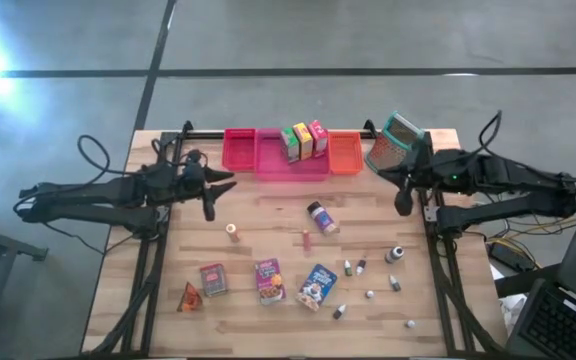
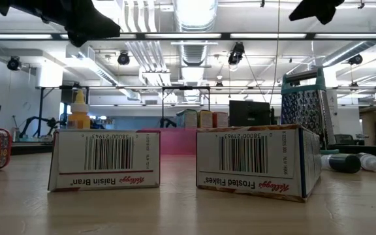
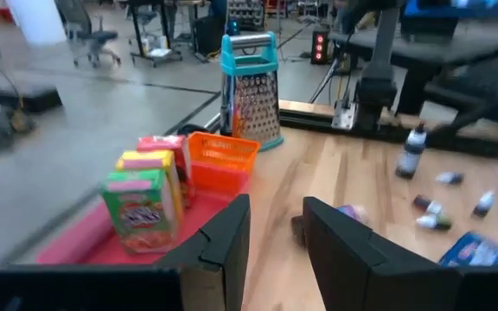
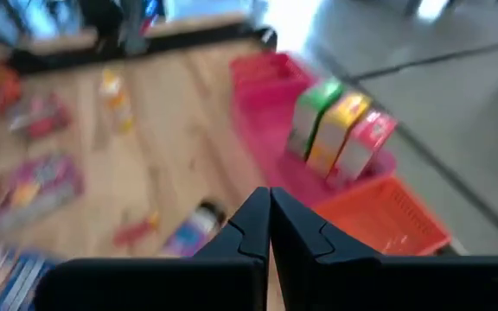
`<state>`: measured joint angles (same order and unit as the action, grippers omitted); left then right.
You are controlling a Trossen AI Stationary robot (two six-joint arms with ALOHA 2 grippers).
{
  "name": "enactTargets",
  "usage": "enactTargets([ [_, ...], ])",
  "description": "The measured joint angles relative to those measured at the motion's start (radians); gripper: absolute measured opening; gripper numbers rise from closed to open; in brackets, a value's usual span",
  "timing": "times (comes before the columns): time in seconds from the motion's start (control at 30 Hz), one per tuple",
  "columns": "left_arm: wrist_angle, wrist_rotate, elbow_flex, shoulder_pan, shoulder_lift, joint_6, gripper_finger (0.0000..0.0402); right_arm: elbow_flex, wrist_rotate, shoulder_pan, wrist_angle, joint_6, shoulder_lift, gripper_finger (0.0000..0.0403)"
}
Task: Pick & Place Kitchen Items
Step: Put the large black food coloring bottle into the orange bin
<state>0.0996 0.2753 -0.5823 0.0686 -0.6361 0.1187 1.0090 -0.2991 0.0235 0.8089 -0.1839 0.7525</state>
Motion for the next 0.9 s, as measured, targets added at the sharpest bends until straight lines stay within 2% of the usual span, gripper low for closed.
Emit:
enactTargets([
  [0.1, -0.007, -0.003, -0.010, 0.021, -0.034, 0.051, 0.0115, 0.026, 0.029, -0.013, 0.121, -0.052, -0.021, 0.0008],
  [0.27, 0.006, -0.003, -0.055, 0.036, -0.099, -0.108, 0.0115, 0.038, 0.033, -0.030, 0.207, -0.274, -0.099, 0.0009],
  [0.43, -0.020, 0.041, -0.091, 0.048, -0.136, -0.167, 0.0114, -0.002, 0.037, -0.039, 0.207, -0.366, -0.154, 0.0018],
  [0.67, -0.062, 0.041, -0.096, 0.048, -0.142, -0.191, 0.0115, -0.027, 0.064, -0.039, 0.212, -0.408, -0.044, 0.0076],
  [0.9, -0.056, 0.040, -0.072, 0.048, -0.144, -0.193, 0.0115, 0.061, 0.126, -0.039, 0.303, -0.457, 0.108, 0.0140],
])
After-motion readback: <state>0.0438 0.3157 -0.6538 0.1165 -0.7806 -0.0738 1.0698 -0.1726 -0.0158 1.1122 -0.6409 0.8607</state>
